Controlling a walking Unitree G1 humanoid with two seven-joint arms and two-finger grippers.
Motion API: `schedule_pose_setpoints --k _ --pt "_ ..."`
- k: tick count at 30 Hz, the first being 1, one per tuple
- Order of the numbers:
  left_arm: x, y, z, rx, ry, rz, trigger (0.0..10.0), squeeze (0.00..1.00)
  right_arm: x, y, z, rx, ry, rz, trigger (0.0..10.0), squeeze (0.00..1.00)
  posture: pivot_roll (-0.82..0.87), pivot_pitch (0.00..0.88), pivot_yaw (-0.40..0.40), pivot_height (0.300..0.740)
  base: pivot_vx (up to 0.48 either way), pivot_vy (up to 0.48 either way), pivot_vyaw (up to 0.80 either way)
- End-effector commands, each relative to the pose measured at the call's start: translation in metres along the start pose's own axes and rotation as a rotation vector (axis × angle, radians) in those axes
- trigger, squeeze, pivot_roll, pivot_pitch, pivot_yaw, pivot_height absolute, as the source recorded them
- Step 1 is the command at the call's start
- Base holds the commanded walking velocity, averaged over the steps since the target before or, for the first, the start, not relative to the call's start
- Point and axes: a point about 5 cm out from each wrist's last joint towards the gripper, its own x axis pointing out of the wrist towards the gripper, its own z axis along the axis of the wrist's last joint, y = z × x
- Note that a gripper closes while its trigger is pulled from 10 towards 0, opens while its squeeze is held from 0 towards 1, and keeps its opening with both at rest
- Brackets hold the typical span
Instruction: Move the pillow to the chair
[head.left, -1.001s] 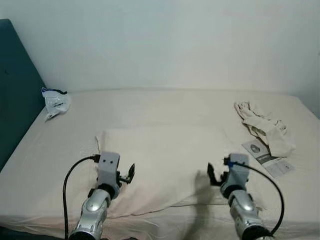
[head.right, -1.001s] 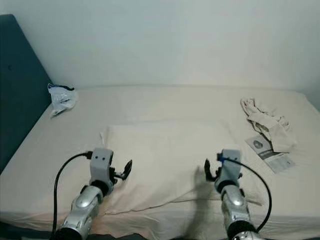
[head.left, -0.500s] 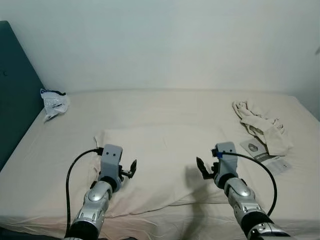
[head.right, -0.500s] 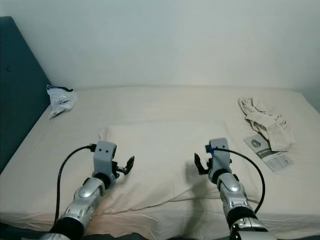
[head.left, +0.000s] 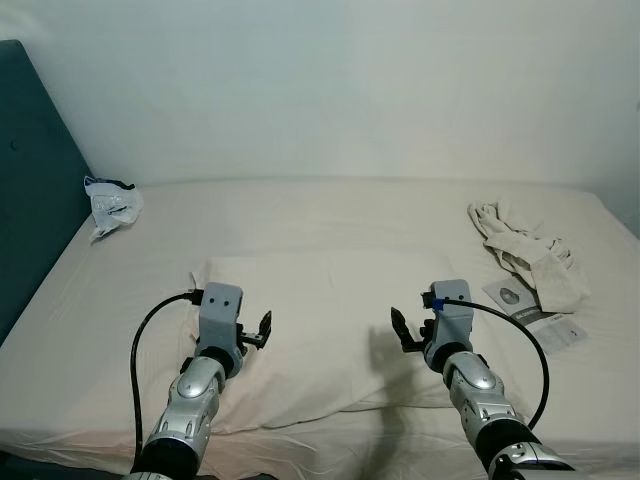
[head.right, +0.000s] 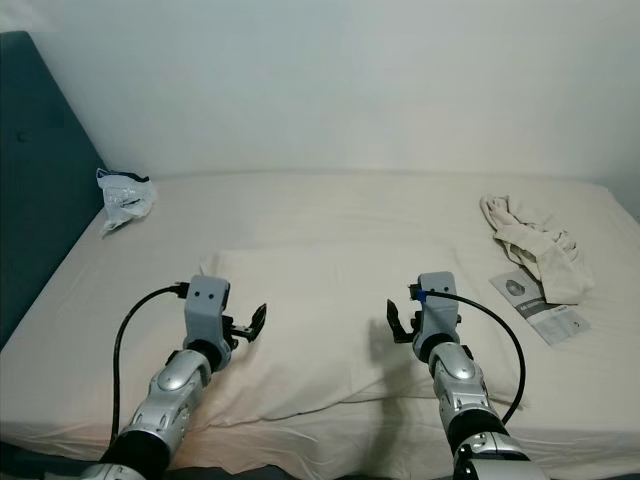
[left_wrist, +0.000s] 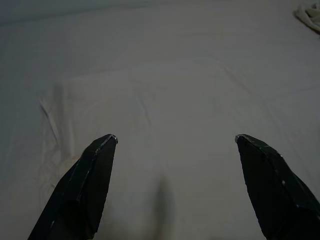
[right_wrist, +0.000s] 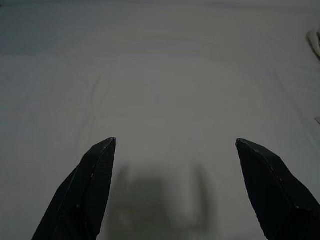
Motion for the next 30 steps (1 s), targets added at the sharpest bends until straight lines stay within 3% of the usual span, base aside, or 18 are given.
schedule_pose_setpoints --k 1,11,25,30 --pt "-0.0001 0.0022 0.0 0.02 0.012 -0.001 10.0 0.0 -0.0014 0.0004 -0.0038 0.026 0.007 -0.013 10.0 0.0 0.0 0.085 0.027 0.66 0.0 0.0 0.0" --pt "-0.0034 0.0013 -0.0039 0.044 0.024 -0.013 10.0 0.0 -0.0034 0.0041 -0.0068 0.033 -0.003 -0.007 10.0 0.0 0.0 0.072 0.031 0.611 0.0 0.0 0.0" --pt "-0.004 -0.0014 -0.0025 0.067 0.016 -0.037 10.0 0.0 -0.0043 -0.0012 -0.0026 0.049 -0.039 -0.025 10.0 0.0 0.0 0.062 0.036 0.611 0.0 0.0 0.0" --pt "-0.0022 -0.0052 0.0034 0.095 -0.003 -0.066 10.0 0.0 -0.0042 -0.0036 0.0024 0.064 -0.075 -0.035 10.0 0.0 0.01 0.072 0.043 0.592 0.0 0.0 0.0"
